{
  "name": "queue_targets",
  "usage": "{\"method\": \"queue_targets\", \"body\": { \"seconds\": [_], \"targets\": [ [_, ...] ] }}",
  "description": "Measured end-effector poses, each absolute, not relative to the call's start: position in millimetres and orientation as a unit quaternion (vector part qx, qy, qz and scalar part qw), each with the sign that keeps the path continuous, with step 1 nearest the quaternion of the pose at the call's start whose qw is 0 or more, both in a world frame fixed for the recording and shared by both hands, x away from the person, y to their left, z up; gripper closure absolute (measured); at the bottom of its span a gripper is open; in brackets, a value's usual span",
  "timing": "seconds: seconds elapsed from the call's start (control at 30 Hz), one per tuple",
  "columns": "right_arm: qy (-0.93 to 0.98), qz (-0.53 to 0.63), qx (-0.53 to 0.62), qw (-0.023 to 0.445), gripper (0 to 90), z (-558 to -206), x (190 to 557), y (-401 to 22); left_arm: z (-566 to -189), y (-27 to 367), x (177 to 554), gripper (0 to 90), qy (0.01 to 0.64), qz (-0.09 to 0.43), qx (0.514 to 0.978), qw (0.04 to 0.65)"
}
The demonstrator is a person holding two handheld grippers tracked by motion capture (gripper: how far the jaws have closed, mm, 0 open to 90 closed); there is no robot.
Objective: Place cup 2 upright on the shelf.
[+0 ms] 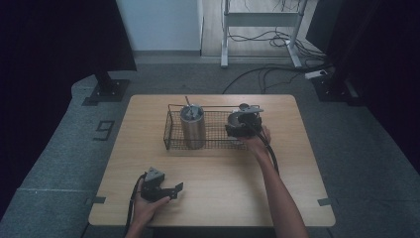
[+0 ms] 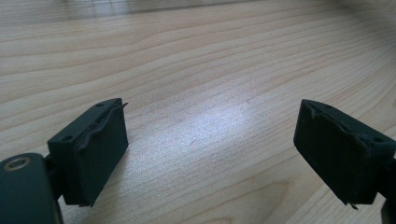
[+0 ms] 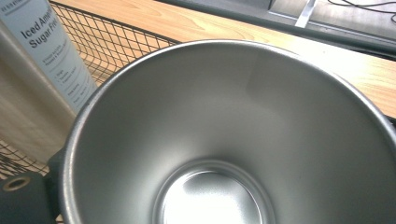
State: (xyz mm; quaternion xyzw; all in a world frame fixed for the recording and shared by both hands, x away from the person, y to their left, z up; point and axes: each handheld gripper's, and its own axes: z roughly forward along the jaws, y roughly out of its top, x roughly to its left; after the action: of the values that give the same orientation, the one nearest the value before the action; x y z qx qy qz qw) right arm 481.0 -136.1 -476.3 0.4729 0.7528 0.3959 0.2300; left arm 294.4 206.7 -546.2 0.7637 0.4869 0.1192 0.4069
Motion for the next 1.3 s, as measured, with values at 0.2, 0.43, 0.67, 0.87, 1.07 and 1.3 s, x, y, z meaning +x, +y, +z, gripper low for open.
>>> {"method": "queue_targets", "body": {
  "seconds": [0.2, 0.43, 0.67, 0.87, 1.07, 1.3],
  "targets": [
    [0.755, 0.391, 0.474, 0.230, 6.6, -477.6, 480.8, -135.5, -546.3, 206.8, 294.4, 10.0, 0.487, 0.119, 0.764, 0.407],
    [0.761, 0.377, 0.473, 0.235, 6.6, -481.1, 480.6, -132.3, -546.2, 206.6, 294.3, 10.0, 0.486, 0.119, 0.764, 0.407],
    [0.764, 0.372, 0.473, 0.234, 6.6, -481.3, 479.9, -131.6, -546.3, 206.6, 294.3, 10.0, 0.486, 0.119, 0.764, 0.407],
    [0.766, 0.372, 0.472, 0.229, 6.6, -481.3, 479.7, -131.8, -546.3, 206.5, 294.4, 10.0, 0.486, 0.118, 0.764, 0.407],
    [0.768, 0.370, 0.477, 0.215, 6.6, -482.8, 479.7, -132.4, -546.2, 205.6, 294.2, 10.0, 0.486, 0.117, 0.765, 0.406],
    [0.771, 0.358, 0.481, 0.216, 6.7, -485.0, 480.8, -130.7, -546.2, 205.6, 294.2, 10.0, 0.486, 0.116, 0.765, 0.407]
  ]
}}
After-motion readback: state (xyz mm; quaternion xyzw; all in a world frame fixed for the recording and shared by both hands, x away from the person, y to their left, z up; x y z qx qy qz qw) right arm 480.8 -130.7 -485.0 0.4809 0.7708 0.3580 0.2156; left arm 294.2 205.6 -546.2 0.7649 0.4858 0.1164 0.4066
